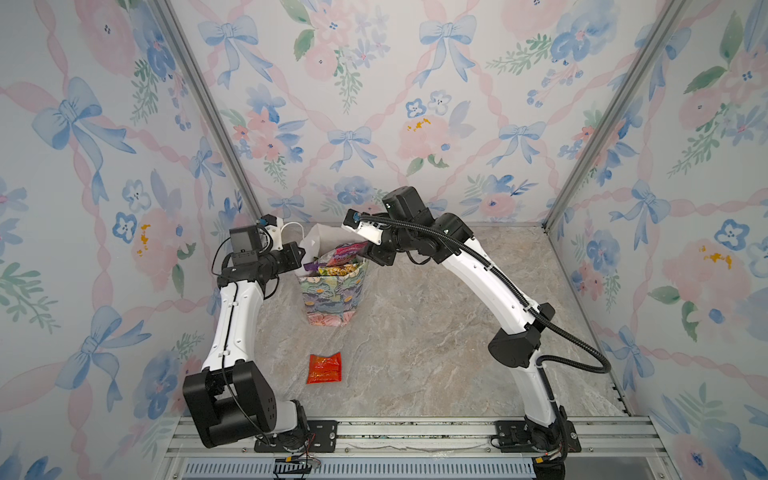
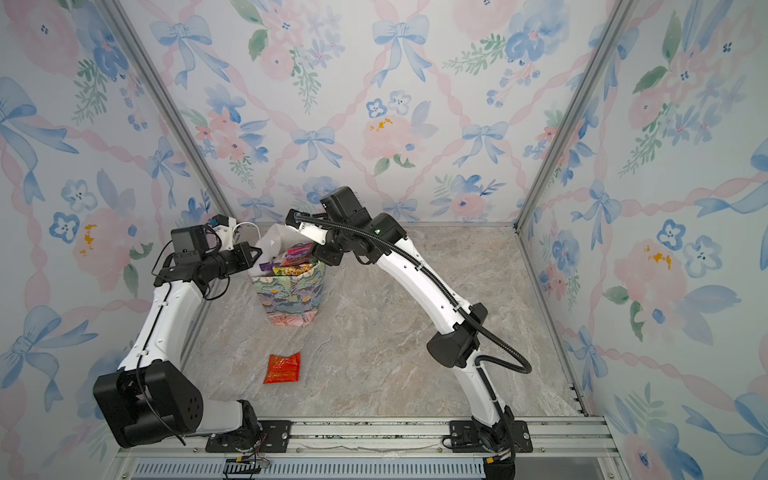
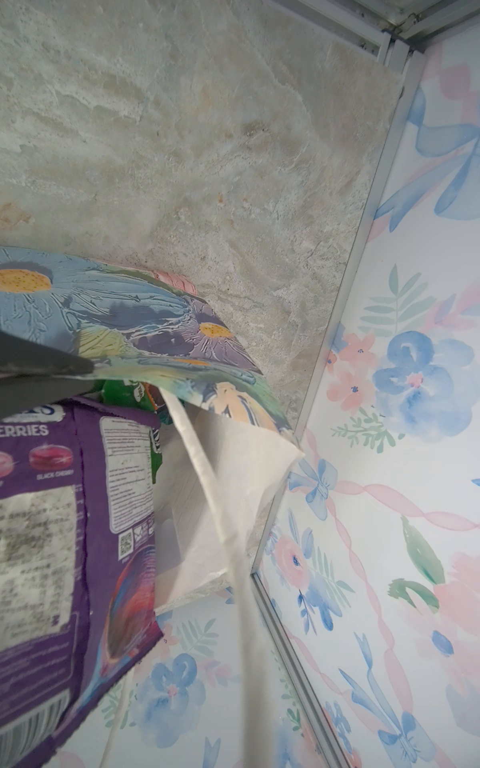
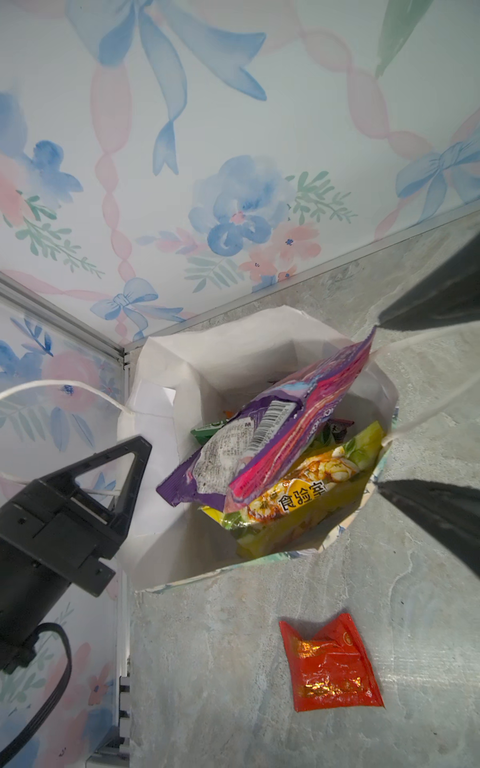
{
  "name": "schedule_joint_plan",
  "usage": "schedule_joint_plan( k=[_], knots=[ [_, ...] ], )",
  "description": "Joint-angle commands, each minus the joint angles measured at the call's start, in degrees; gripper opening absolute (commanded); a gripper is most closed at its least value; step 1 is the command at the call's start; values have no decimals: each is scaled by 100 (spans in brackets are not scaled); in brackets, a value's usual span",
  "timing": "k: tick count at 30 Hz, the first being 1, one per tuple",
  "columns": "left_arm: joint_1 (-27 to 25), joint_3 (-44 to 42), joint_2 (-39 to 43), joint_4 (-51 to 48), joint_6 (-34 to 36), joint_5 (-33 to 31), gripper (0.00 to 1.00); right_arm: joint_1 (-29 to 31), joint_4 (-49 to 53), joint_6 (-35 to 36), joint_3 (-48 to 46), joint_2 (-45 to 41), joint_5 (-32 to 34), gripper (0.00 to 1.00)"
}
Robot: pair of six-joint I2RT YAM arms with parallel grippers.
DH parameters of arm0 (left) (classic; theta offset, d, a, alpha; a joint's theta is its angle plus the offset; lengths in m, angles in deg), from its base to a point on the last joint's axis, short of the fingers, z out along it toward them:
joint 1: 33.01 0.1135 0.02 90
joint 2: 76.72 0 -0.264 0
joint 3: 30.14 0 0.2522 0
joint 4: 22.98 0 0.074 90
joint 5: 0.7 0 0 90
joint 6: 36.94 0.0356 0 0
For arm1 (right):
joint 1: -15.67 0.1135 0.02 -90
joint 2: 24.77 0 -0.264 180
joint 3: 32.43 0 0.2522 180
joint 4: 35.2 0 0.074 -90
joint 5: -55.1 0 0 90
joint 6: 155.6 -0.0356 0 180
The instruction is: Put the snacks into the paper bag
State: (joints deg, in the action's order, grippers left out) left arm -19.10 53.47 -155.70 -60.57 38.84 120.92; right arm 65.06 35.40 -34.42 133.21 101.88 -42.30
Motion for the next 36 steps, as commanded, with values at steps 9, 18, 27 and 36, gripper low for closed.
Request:
schedule_joint_plan(
  k=[9,18,27,36],
  knots=[
    [33,-49,-99,-47,-57,73,0,233,-330,286,292,510,119,61],
    [37,-54,-108,-49,-55,63,0,282,-795,275,300,767,204,52],
    [41,-50,-101,-50,-64,116,0,351,-968,290,333,870,192,33],
    [31,-49,-99,-43,-64,126,0,466,-1122,373,288,948,271,55]
  ],
)
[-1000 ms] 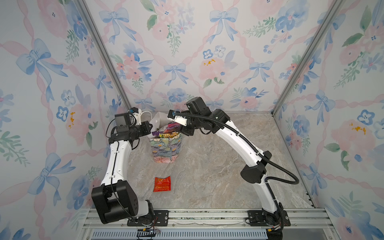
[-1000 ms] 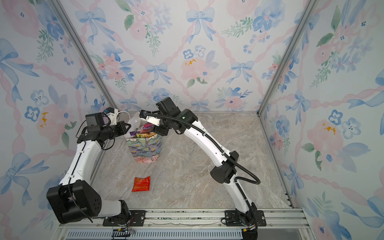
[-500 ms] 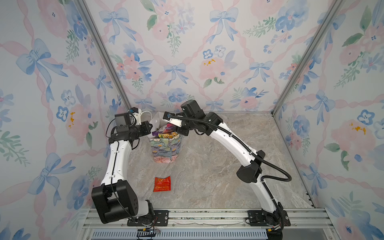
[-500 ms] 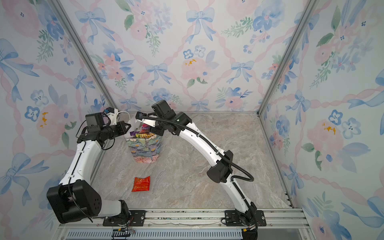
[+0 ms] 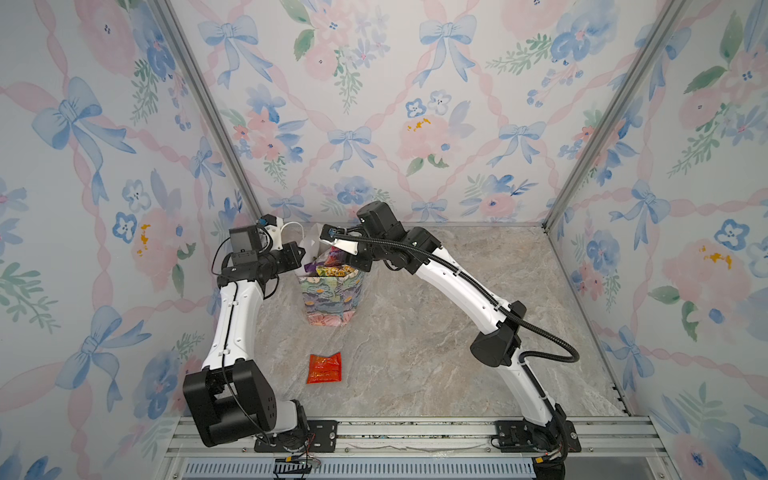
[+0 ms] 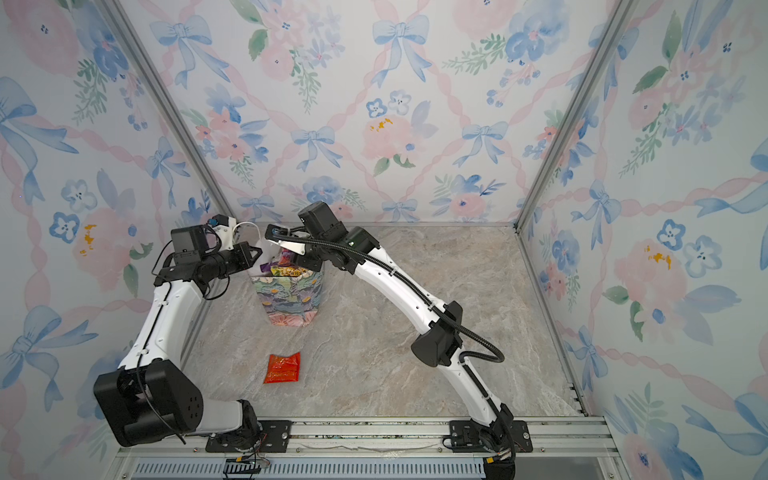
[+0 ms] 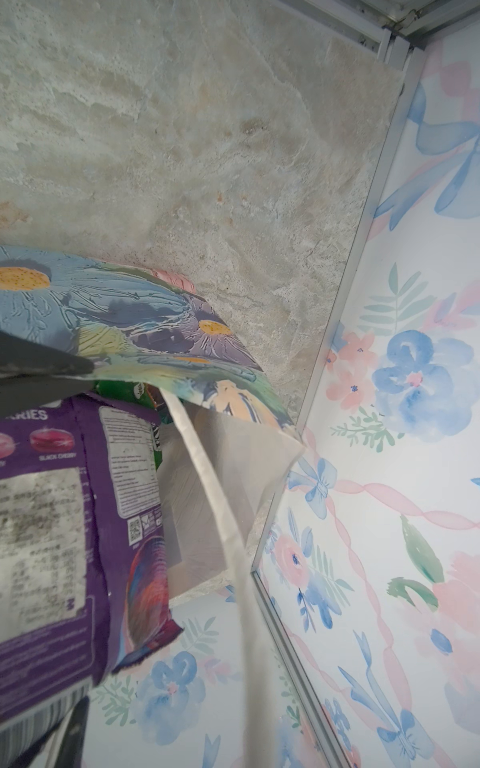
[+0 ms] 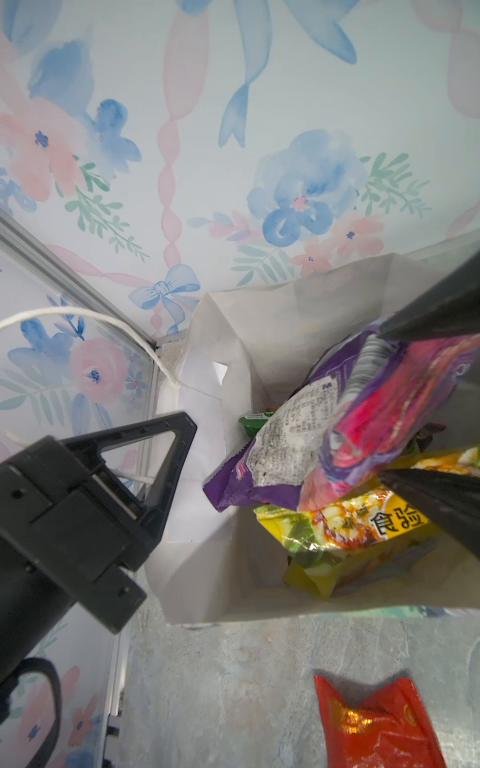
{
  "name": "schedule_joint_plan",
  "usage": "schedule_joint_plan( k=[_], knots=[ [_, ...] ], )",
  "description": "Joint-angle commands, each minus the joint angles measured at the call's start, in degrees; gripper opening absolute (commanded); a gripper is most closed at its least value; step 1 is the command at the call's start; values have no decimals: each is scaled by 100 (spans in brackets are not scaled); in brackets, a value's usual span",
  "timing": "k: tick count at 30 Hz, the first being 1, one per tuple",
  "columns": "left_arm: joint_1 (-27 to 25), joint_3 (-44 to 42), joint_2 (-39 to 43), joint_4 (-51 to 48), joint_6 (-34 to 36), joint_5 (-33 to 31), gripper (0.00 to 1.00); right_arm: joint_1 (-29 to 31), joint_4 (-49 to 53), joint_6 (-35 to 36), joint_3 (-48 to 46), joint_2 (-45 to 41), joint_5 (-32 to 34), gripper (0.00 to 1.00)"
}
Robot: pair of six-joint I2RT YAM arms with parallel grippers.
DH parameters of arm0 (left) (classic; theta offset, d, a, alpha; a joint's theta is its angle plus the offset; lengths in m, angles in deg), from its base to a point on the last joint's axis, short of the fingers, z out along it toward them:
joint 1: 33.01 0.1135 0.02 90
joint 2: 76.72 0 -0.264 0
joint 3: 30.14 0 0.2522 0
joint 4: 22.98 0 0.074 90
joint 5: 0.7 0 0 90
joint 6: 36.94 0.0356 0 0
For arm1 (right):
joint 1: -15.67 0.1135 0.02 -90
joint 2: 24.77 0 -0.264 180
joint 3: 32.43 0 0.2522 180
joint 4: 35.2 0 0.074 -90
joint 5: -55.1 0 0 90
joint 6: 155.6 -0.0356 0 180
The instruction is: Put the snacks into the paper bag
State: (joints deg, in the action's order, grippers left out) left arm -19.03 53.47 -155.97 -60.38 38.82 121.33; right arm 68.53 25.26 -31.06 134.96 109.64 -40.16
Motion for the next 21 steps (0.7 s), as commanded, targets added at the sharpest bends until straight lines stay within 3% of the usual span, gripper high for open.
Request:
schedule_joint_plan(
  k=[1,6,12,21],
  knots=[
    [27,-45,-74,-65,-61,84,0,126,-113,54,90,183,69,56],
    [33,-50,-74,-62,-61,101,0,159,-283,66,-12,219,103,55],
    [31,-50,-72,-64,-62,101,0,242,-450,32,0,281,173,29],
    [30,-41,-66,-62,-70,121,0,282,-452,113,156,89,447,2]
  ],
)
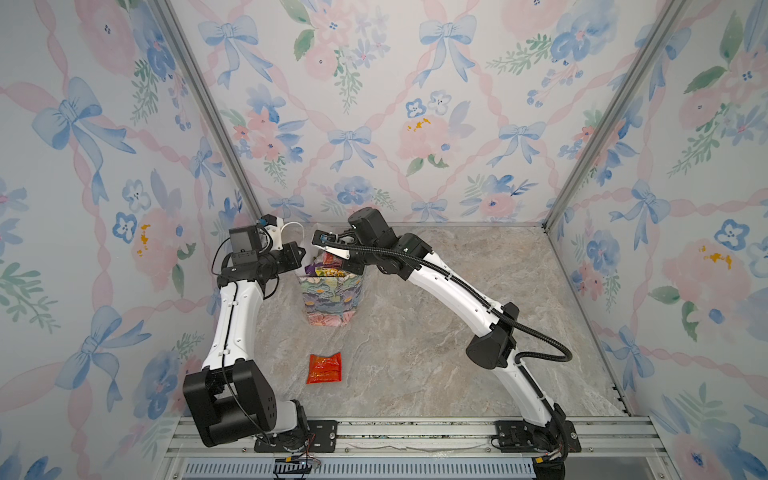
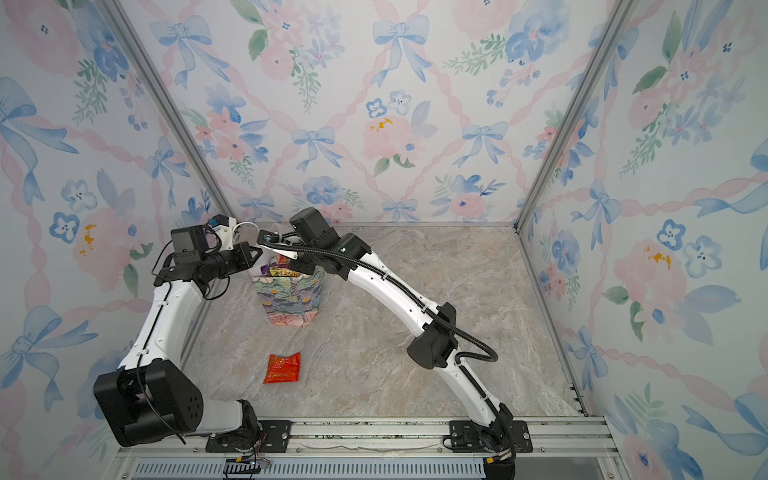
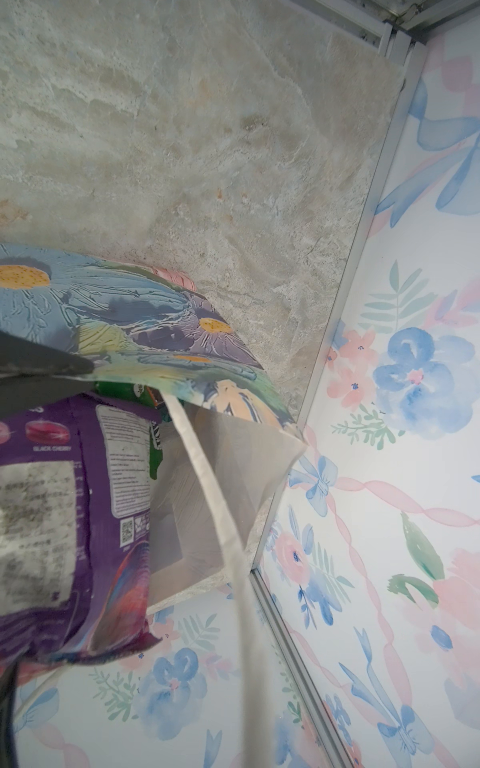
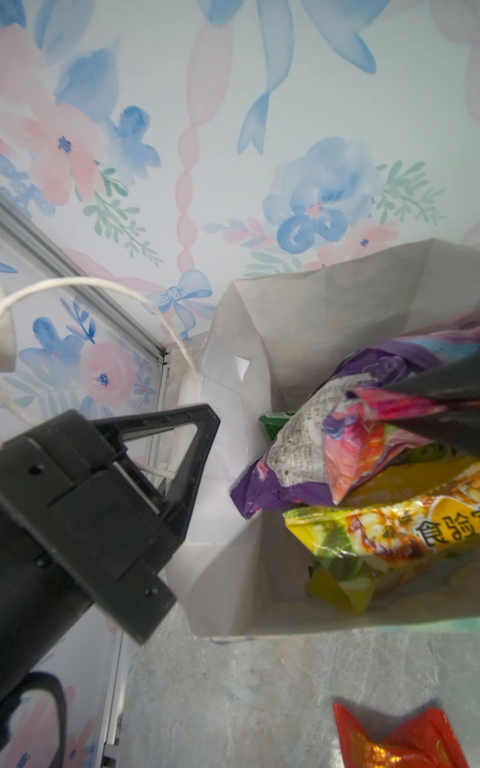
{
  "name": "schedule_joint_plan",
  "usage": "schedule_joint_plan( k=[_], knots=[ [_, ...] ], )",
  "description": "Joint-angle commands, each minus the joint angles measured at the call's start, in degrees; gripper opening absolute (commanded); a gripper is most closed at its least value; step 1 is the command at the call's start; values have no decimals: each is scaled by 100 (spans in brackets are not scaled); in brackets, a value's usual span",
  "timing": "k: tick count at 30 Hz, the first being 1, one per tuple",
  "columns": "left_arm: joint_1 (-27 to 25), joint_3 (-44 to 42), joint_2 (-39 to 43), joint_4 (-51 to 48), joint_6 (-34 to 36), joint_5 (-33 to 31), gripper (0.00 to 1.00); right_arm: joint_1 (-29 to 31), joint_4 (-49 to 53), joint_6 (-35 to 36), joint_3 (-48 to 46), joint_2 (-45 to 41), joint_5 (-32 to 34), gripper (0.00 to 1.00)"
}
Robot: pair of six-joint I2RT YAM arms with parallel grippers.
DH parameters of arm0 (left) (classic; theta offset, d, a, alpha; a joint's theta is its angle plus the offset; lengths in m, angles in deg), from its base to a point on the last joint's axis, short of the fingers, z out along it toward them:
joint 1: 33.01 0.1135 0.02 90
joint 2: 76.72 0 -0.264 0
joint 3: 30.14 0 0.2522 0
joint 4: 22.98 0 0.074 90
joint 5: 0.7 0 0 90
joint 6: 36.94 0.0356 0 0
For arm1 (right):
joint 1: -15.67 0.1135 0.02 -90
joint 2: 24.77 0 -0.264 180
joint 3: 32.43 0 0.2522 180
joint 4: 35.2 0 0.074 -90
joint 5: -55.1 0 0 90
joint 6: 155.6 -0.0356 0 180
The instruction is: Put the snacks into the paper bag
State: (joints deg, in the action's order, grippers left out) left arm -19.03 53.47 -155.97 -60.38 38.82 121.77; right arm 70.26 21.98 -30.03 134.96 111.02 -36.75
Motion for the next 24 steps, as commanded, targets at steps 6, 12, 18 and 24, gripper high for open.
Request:
schedule_joint_plan(
  k=[6,12,18,24],
  knots=[
    [31,-46,-73,-61,-70,88,0,198,-35,179,197,-239,356,0],
    [28,-41,-71,-63,-80,136,0,274,-128,422,177,-367,1199,0],
    [28,-41,-108,-65,-101,205,0,326,-491,497,180,-431,2163,0],
    [34,-39,-100,-55,-97,225,0,351,-817,487,207,-432,2606,0]
  ],
)
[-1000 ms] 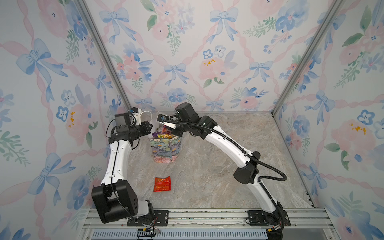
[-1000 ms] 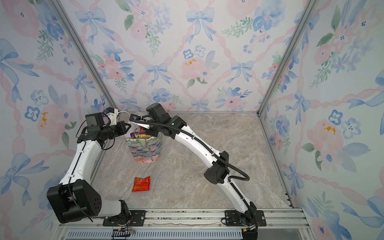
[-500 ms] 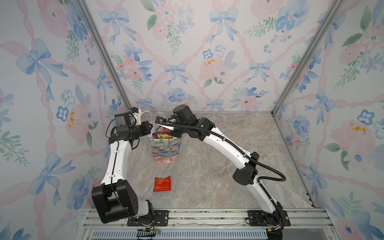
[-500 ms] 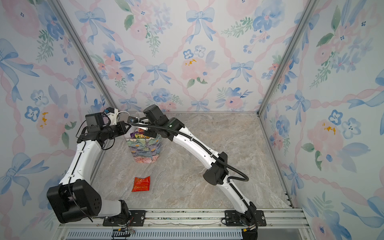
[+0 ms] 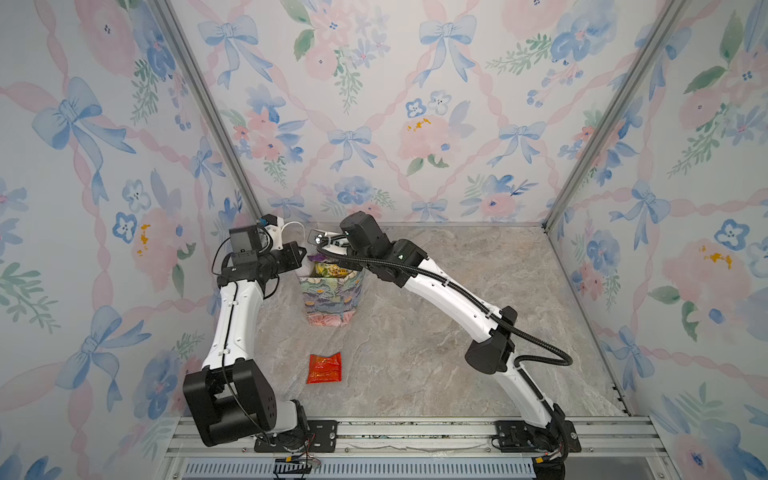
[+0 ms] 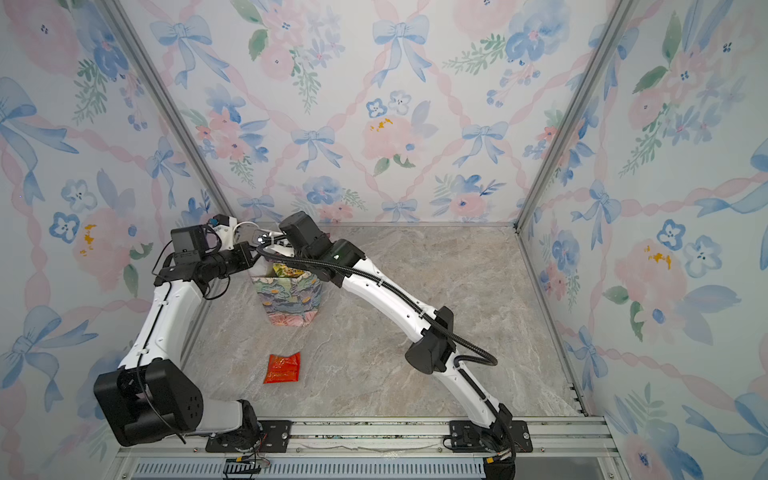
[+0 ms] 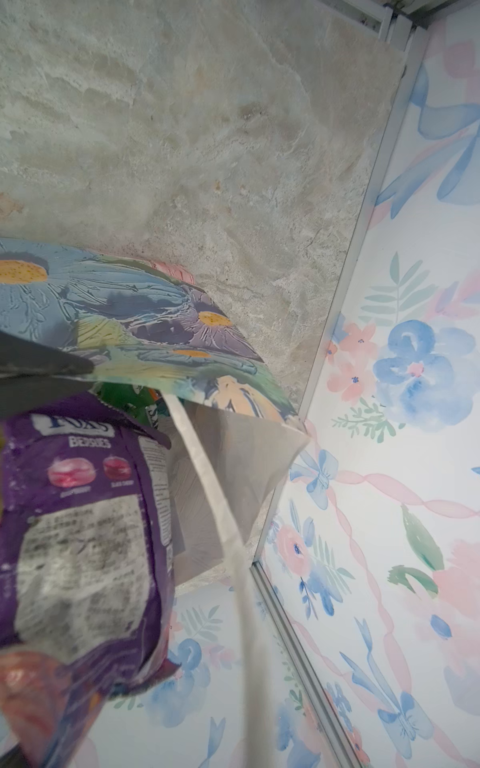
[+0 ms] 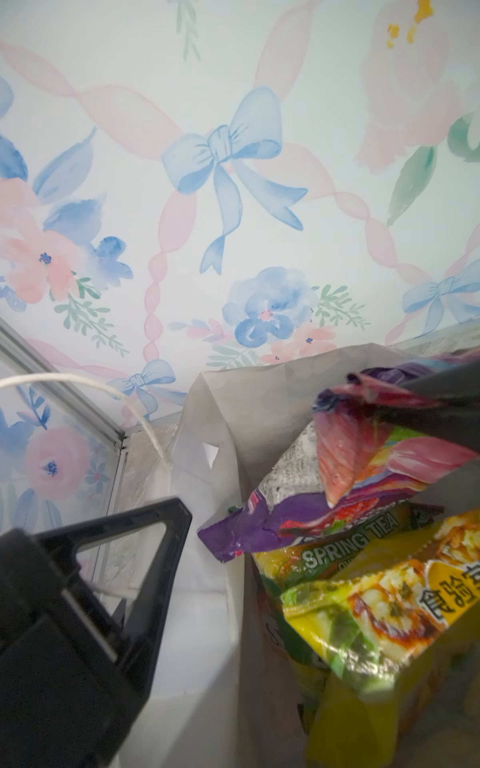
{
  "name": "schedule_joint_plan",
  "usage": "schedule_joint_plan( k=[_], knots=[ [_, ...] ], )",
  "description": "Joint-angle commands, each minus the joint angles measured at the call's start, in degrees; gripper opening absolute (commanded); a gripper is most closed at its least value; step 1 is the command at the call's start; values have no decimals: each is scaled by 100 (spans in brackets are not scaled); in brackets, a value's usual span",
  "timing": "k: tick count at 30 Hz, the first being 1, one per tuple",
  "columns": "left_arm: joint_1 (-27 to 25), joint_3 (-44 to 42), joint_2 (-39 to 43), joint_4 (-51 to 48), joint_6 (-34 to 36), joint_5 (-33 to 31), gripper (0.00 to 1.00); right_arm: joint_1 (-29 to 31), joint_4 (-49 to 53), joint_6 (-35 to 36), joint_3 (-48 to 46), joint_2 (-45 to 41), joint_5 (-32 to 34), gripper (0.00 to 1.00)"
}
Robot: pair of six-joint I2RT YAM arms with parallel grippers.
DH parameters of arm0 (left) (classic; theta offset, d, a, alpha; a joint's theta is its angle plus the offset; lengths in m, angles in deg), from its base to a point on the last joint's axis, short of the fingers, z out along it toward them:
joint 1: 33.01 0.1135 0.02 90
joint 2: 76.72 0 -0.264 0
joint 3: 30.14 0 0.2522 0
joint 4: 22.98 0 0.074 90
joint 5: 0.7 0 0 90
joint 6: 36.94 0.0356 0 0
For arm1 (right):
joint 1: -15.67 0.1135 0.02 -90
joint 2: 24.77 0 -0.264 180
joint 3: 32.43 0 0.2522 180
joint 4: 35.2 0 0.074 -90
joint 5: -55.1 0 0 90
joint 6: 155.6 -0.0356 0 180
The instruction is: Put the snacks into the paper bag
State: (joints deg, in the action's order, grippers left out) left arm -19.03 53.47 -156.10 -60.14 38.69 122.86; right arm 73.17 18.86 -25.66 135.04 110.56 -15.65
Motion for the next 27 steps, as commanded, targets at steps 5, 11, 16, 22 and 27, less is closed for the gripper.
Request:
schedule_joint_plan(
  k=[5,11,16,22,27],
  knots=[
    [26,-31,-87,-88,-83,133,0,91,-661,174,182,-358,630,0],
    [33,-27,-94,-85,-92,150,0,206,-628,415,-31,-398,641,0],
    [28,-30,-83,-85,-92,149,0,365,-586,649,-413,-422,528,0],
    [33,-32,-93,-81,-92,158,0,518,-433,478,-691,-336,48,21],
    [32,-31,-91,-86,-92,168,0,486,-223,-78,-431,-305,-330,45]
  ],
)
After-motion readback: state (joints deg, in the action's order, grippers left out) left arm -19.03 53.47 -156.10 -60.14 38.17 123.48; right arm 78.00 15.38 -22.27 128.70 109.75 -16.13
